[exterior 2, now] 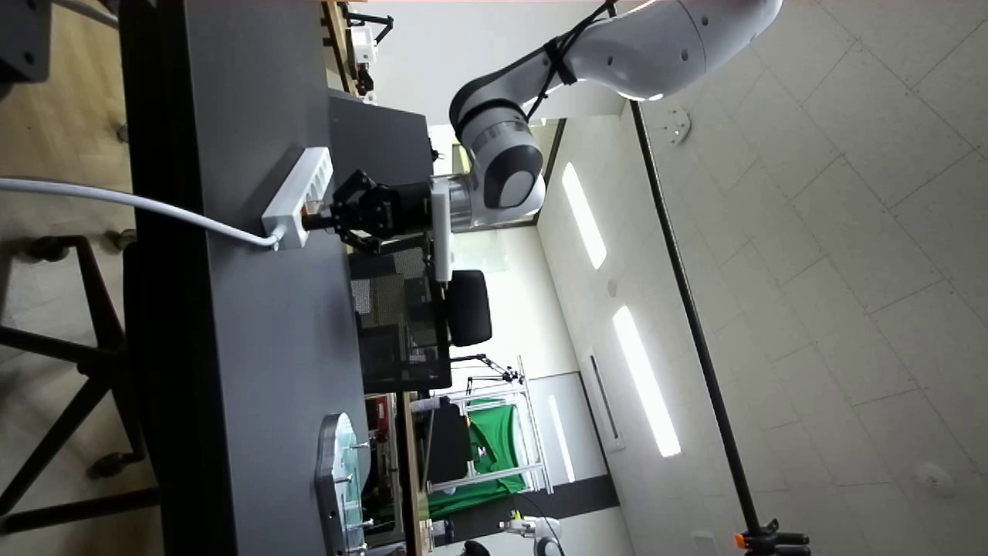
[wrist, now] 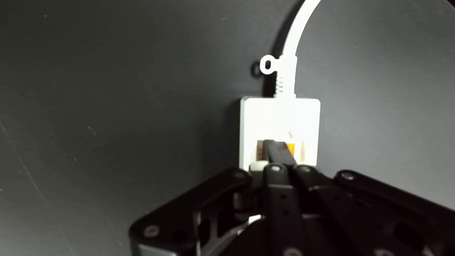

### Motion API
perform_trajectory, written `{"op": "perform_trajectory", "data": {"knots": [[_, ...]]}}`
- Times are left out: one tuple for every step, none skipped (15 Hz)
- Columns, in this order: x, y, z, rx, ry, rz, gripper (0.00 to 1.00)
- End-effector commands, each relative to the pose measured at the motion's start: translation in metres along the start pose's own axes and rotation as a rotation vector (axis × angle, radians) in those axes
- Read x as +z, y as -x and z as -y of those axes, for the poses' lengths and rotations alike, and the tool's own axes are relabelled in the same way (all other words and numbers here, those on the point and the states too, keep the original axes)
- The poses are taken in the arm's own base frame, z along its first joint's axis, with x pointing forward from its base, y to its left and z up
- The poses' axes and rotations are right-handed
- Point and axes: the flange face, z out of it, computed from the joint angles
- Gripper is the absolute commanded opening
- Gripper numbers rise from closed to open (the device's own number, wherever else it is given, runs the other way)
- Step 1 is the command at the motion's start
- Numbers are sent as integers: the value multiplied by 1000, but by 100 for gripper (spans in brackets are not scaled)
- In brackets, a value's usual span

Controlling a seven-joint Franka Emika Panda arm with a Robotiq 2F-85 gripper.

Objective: Press the switch on the adapter

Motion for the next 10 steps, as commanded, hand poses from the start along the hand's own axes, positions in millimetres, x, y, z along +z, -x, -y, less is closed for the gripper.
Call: {"op": "perform_trajectory", "data": {"knots": [[12, 0, 15, 40, 5, -46, 0], [9, 0, 18, 49, 31, -66, 0], [8, 1, 21, 56, 49, -87, 0], [9, 2, 24, 60, 55, -105, 0], [13, 3, 27, 65, 50, -116, 0], [18, 4, 28, 67, 34, -124, 0], [22, 5, 28, 71, 19, -130, 0], [28, 6, 25, 72, -12, -140, 0], [31, 7, 22, 73, -43, -153, 0], [37, 8, 18, 70, -87, -170, 0]]}}
